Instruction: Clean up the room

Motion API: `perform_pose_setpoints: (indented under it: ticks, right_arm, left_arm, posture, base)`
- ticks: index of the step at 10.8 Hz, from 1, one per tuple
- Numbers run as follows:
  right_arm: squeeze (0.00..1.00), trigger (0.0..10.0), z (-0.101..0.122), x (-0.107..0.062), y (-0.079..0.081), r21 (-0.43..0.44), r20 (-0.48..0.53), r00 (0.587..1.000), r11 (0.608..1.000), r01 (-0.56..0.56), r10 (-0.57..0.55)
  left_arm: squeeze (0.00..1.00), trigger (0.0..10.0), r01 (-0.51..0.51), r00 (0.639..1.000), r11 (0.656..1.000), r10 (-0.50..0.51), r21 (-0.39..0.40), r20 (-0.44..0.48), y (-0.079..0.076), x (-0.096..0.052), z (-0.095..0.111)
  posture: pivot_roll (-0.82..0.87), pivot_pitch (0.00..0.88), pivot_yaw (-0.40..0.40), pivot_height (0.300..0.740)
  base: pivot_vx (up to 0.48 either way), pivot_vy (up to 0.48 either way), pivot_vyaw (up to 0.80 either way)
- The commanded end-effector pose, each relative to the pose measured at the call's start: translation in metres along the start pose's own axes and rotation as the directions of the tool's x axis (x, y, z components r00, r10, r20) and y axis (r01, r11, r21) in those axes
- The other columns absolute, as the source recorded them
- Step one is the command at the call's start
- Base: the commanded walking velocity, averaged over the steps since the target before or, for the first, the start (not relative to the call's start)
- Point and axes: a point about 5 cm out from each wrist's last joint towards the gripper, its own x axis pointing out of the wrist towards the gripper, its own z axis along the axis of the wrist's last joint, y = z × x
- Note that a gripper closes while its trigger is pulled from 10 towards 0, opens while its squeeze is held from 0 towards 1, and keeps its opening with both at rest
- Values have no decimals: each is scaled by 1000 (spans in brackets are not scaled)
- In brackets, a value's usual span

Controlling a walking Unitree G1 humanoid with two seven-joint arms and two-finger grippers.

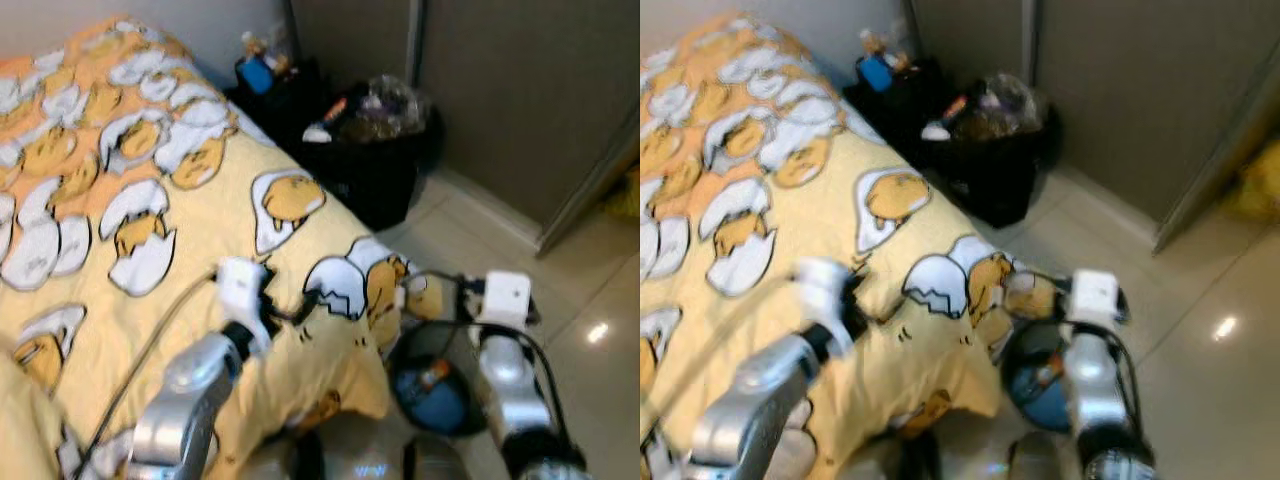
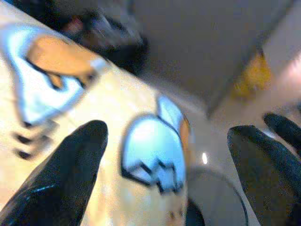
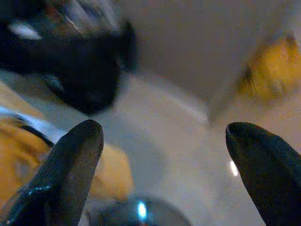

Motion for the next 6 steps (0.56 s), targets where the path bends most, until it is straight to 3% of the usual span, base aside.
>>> perform_pose_setpoints:
  ticks: [1,3,5,6]
  right_arm:
    - [0,10000,23,-4,11,-4,110,992,998,-56,56]
    - [0,10000,54,-4,13,-19,241,964,993,-116,117]
    - [0,10000,54,1,13,-5,202,969,989,-145,143]
    - [0,10000,49,2,18,23,171,971,984,-176,170]
  left_arm:
    - [0,10000,-61,997,998,59,30,49,4,0,1]
    - [0,10000,-69,992,995,61,69,113,-3,14,5]
    - [0,10000,-76,987,993,63,88,145,-3,24,5]
    - [0,10000,-128,986,988,117,90,118,7,28,1]
  posture:
    - [-146,7,82,736]
    - [-160,0,57,736]
    - [-169,0,58,736]
    - [-170,0,66,736]
  base:
    - [0,458,519]
    - [0,442,509]
    - [0,426,506]
    - [0,0,500]
